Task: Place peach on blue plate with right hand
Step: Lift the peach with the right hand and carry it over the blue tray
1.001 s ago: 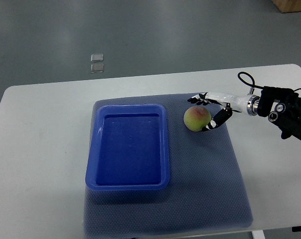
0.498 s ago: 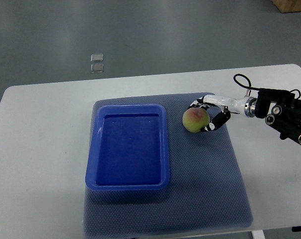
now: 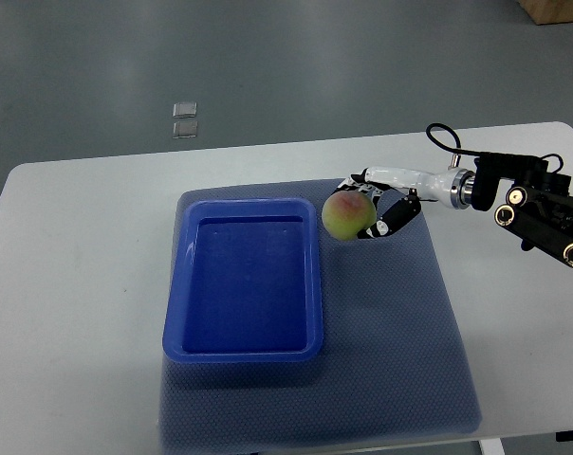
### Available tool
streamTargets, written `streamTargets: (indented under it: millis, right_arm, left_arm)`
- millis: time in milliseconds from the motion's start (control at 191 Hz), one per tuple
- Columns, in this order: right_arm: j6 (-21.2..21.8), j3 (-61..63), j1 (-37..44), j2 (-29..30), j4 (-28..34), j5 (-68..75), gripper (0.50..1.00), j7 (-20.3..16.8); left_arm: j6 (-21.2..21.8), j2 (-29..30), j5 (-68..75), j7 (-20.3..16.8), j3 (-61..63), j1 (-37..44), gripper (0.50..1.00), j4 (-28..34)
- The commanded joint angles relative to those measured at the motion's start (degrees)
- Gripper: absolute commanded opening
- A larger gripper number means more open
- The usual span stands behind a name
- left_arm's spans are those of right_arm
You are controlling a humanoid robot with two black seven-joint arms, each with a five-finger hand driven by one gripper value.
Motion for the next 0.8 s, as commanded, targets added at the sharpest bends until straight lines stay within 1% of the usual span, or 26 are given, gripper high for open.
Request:
streamTargets:
  millis: [0,126,204,257,262,325,425,482,488,624,760,797]
  right_arm:
    - [0.4,0.1,2.0,0.5,2.7,0.2,0.500,0.3]
    - [0.9,0.3,4.0,1.7,6.6,0.5,0.500,0.4]
    - [1.1,0.1,4.3,4.5,7.4,0.5,0.500,0.3]
    - [1.1,0.1,4.3,4.5,7.4,0.5,0.500,0.3]
    - [1.1,-0.1,4.8,6.6,7.3,0.4,0.500,0.0]
    - [1.1,-0.4,5.0,8.2,7.3,0.3,0.500,-0.2]
    - [1.1,-1.6,5.0,11.9,6.4,-0.3,0.500,-0.5]
    - [1.1,-1.6,5.0,11.9,6.4,-0.3,0.500,-0.5]
    - [0.9,-3.2,5.0,13.8,5.2,-0.5,0.500,-0.8]
    - [0.2,-4.4,4.6,18.6,1.9,-0.8,0.500,-1.9]
    - [0.1,-4.4,4.4,19.6,1.1,-1.2,0.500,-2.0]
    - [0.1,-4.4,4.4,19.6,1.0,-1.2,0.511,-2.0]
  left_arm:
    - [0.0,0.0,0.0,0.0,0.0,0.0,1.000,0.0]
    - [0.0,0.0,0.0,0.0,0.0,0.0,1.000,0.0]
    - [0.0,0.0,0.0,0.0,0.0,0.0,1.000,0.0]
    - [0.0,0.0,0.0,0.0,0.0,0.0,1.000,0.0]
    - [0.0,0.0,0.0,0.0,0.0,0.0,1.000,0.0]
    - [0.0,0.0,0.0,0.0,0.0,0.0,1.000,0.0]
    - [0.0,0.0,0.0,0.0,0.0,0.0,1.000,0.0]
    - [0.0,0.0,0.0,0.0,0.0,0.0,1.000,0.0]
    - [0.0,0.0,0.0,0.0,0.0,0.0,1.000,0.0]
    - [0.0,0.0,0.0,0.0,0.0,0.0,1.000,0.0]
    - [0.0,0.0,0.0,0.0,0.0,0.0,1.000,0.0]
    - [0.0,0.0,0.0,0.0,0.0,0.0,1.000,0.0]
